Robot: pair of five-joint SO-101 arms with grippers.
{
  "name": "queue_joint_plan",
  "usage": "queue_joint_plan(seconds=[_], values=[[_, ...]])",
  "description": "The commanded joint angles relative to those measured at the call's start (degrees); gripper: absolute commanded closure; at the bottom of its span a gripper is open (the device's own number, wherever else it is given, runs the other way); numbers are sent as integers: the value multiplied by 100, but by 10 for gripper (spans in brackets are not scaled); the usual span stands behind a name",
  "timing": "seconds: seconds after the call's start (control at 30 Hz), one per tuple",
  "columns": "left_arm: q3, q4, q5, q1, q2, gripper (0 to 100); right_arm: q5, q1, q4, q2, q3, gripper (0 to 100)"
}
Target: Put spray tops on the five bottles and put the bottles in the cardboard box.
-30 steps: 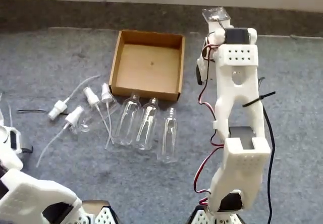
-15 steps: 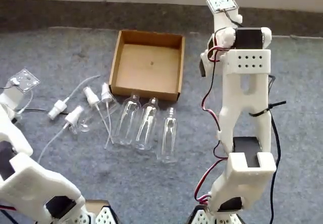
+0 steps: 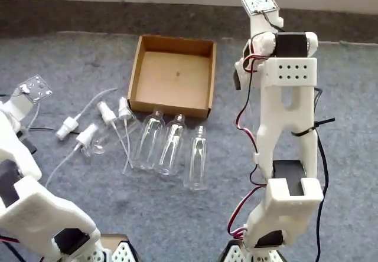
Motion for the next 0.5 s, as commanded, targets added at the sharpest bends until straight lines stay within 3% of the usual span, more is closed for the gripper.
queue_joint_plan(seconds=[0.0,0.13,0.27,0.47], values=[[-576,-35,466,-57,-312,726,35,-48,101,-330,-277,993],[-1033,1204,3226,-418,-778,726,35,-66,101,-303,-277,993],[-1209,2602,5257,-611,-945,726,18,-163,92,-303,-277,993],[-813,2699,8607,-629,-585,724,9,-295,101,-338,-268,993]])
